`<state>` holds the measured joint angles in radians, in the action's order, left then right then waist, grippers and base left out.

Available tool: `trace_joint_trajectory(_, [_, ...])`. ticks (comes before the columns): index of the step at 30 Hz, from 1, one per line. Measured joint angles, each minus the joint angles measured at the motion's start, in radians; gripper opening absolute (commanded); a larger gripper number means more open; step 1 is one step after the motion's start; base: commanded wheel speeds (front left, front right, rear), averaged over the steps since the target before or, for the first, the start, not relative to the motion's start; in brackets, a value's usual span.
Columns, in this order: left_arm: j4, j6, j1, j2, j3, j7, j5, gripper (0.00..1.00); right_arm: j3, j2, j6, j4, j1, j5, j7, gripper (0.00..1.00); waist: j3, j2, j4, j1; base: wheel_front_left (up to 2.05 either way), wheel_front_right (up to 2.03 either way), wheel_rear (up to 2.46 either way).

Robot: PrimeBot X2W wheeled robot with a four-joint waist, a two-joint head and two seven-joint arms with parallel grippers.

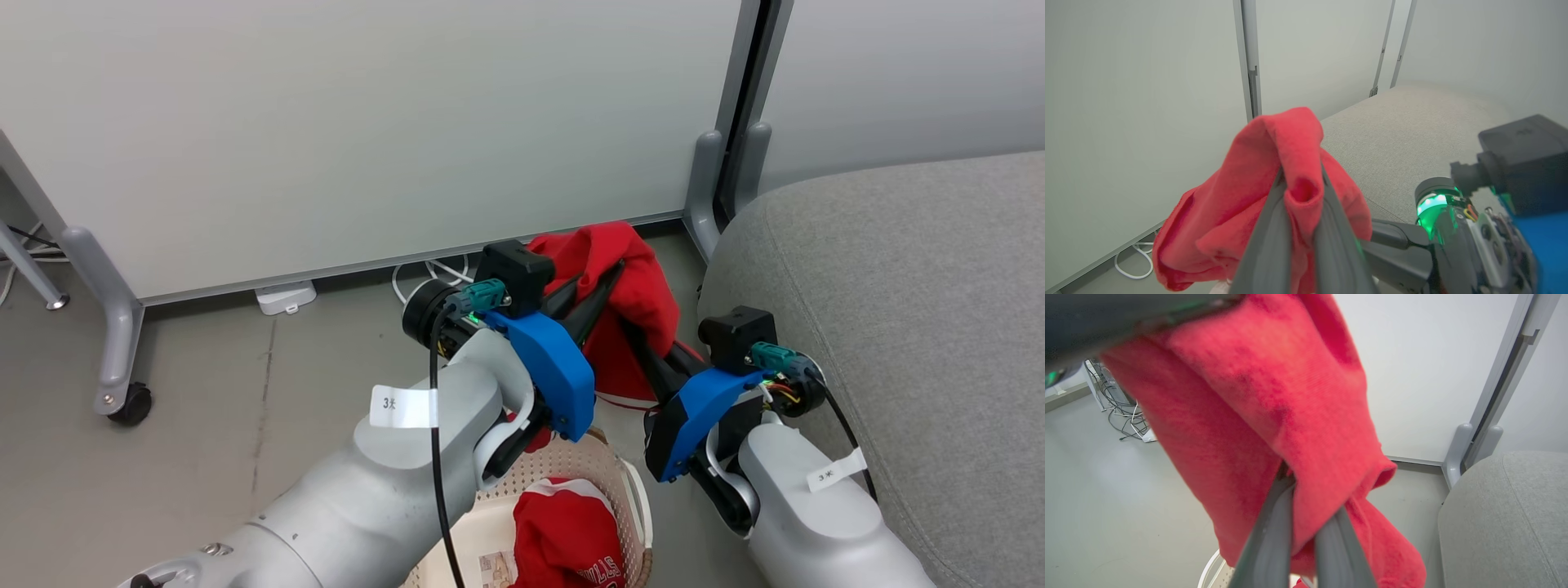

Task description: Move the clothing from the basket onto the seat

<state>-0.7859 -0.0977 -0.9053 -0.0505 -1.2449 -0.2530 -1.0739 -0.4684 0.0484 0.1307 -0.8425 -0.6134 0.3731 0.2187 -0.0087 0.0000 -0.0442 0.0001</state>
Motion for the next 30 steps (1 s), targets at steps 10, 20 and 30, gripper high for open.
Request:
trace_joint_trajectory(10, [-0.016,-0.002,0.0,0.0,-0.005,-0.004,-0.018,0.0,-0.024,0.0,0.0,-0.018,-0.01,0.025,0.013,0.0,-0.002,0.0,-0.012,0.0,0.0,0.0,0.0])
trace_joint_trajectory(20, [-0.026,-0.006,0.0,0.0,-0.012,-0.006,-0.025,0.0,-0.033,0.0,0.0,-0.037,-0.02,0.034,0.024,0.0,-0.002,0.0,-0.014,-0.0001,0.0,0.0,0.0])
trace_joint_trajectory(30, [-0.031,-0.006,0.0,0.0,-0.018,-0.007,-0.03,0.0,-0.045,0.0,0.0,-0.048,-0.023,0.046,0.03,0.0,-0.004,0.0,-0.015,0.0,0.0,0.0,0.0])
